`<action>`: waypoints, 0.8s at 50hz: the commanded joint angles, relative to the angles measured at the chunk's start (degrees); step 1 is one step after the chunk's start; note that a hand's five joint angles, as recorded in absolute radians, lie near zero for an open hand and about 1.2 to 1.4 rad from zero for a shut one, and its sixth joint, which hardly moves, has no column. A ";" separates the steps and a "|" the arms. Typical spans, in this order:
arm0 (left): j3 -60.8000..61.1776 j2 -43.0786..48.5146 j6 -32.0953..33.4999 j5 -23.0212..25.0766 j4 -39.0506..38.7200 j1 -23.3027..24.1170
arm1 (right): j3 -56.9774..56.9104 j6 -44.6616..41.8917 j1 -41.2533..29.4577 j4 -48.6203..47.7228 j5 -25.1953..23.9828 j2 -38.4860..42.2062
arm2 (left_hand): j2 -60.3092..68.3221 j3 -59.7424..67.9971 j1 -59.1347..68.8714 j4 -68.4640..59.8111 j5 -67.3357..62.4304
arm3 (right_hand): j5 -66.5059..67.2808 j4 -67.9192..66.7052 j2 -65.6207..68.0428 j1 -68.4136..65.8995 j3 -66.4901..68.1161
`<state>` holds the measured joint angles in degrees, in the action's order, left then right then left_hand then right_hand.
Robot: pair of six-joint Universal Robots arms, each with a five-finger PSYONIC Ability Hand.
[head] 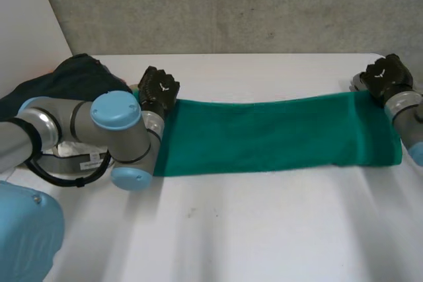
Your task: Fold the laundry.
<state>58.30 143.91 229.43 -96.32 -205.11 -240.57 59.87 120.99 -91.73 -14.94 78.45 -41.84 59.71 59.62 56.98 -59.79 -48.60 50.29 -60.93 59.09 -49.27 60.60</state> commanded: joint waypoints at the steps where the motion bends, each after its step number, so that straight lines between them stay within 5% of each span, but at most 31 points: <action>1: 0.50 0.93 2.60 -0.26 -7.84 0.19 | -5.47 0.21 -2.58 -1.67 4.42 5.71 | -45.41 -45.32 -42.68 45.49 44.30 | -50.29 50.93 -49.09 39.27 -50.60; 11: 10.42 -6.97 1.98 -2.55 -10.58 1.24 | 2.95 15.58 -2.84 -0.36 6.02 -6.66 | -49.71 -49.62 -46.98 49.79 48.60 | -50.29 50.93 -49.09 39.27 -50.60; 17: 21.82 -16.26 -1.95 -3.78 -9.96 1.16 | 14.98 22.18 1.97 6.04 -2.49 -19.22 | -49.71 -49.62 -46.98 49.79 48.60 | -50.29 50.93 -49.09 39.27 -50.60; 28: 36.88 -31.67 -26.22 0.34 -8.56 1.59 | 27.48 20.69 10.42 17.31 -12.35 -23.20 | -49.50 -49.40 -46.76 49.58 48.38 | -42.80 43.45 -41.61 31.78 -43.11; 40: 40.40 -34.84 -30.63 2.02 -7.59 1.59 | 31.89 9.00 13.68 8.18 -16.40 -16.88 | -49.16 -49.07 -46.43 49.24 48.05 | -35.08 35.72 -33.88 24.06 -35.39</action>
<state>98.35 108.90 198.65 -94.47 -212.84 -238.97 91.62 134.92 -78.28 -1.09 62.99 -63.74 11.82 12.27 11.58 -11.64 -2.84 6.36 -15.52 15.66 -11.83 15.94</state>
